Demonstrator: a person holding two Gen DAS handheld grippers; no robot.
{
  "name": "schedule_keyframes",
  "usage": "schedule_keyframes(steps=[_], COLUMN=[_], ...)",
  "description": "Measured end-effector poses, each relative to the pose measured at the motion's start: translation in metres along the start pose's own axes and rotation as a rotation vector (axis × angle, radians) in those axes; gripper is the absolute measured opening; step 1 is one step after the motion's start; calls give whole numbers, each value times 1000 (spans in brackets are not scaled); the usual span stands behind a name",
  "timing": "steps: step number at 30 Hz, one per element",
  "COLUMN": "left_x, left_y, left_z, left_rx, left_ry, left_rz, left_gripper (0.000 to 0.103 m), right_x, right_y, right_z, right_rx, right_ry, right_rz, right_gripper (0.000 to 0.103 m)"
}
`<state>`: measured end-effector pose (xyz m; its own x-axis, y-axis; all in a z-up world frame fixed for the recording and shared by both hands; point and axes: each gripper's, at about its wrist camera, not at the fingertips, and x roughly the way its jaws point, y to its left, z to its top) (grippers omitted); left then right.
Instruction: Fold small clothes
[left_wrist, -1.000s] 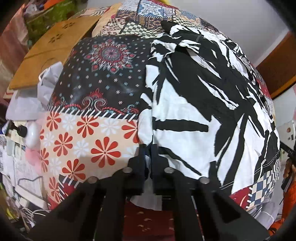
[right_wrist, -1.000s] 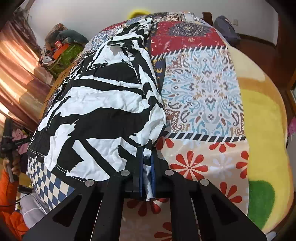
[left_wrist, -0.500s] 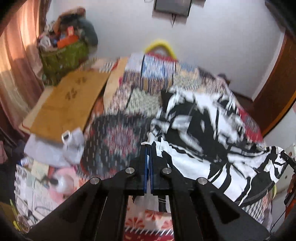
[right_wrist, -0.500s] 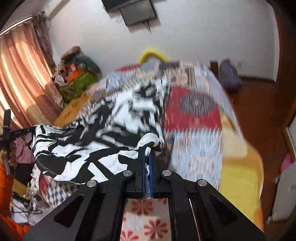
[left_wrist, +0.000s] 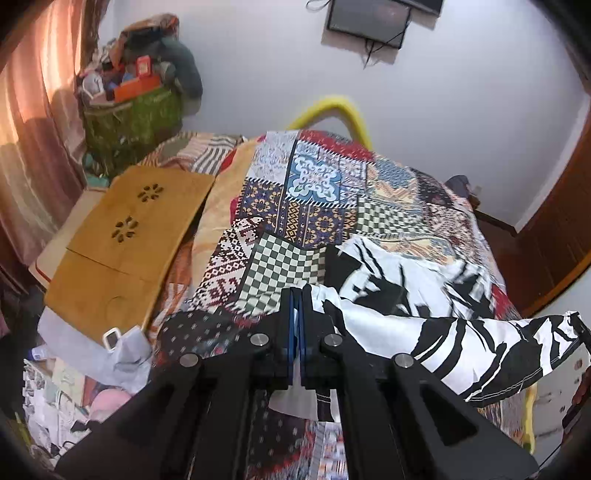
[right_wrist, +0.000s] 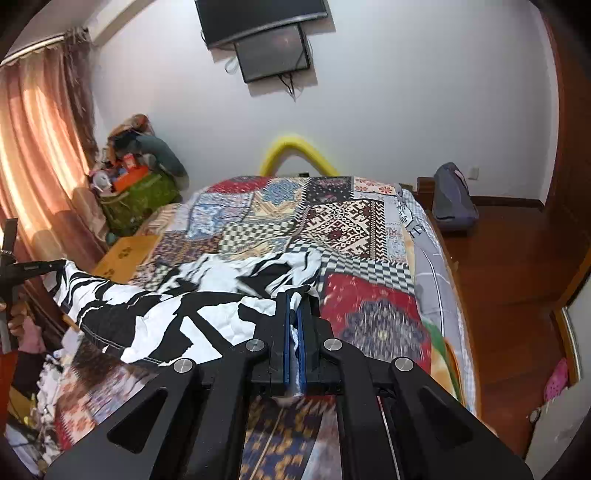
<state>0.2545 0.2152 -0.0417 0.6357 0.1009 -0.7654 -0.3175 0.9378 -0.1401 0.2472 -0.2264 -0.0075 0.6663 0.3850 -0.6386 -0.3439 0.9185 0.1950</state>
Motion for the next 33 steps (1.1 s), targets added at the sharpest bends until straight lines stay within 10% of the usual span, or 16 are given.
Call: schedule_keyframes(steps=[14,18,22,33], left_x=[201,199,168,139], left_y=[4,-1,-2,13], left_z=[14,21,31,-33], left_rx=[-13,27,42,70], left_ry=[249,220,124,227], left_rz=[108,134,124,55], left_gripper=[2,10,61,71], right_x=[151,154,129,96], right_y=[-50,-53,-51,-31], right_z=[23,34,40,-20], right_rx=[59,78,92,46], right_ry=[198,199,123,205], right_rz=[-47,-35,-60,10], right_gripper=[6,12,53,59])
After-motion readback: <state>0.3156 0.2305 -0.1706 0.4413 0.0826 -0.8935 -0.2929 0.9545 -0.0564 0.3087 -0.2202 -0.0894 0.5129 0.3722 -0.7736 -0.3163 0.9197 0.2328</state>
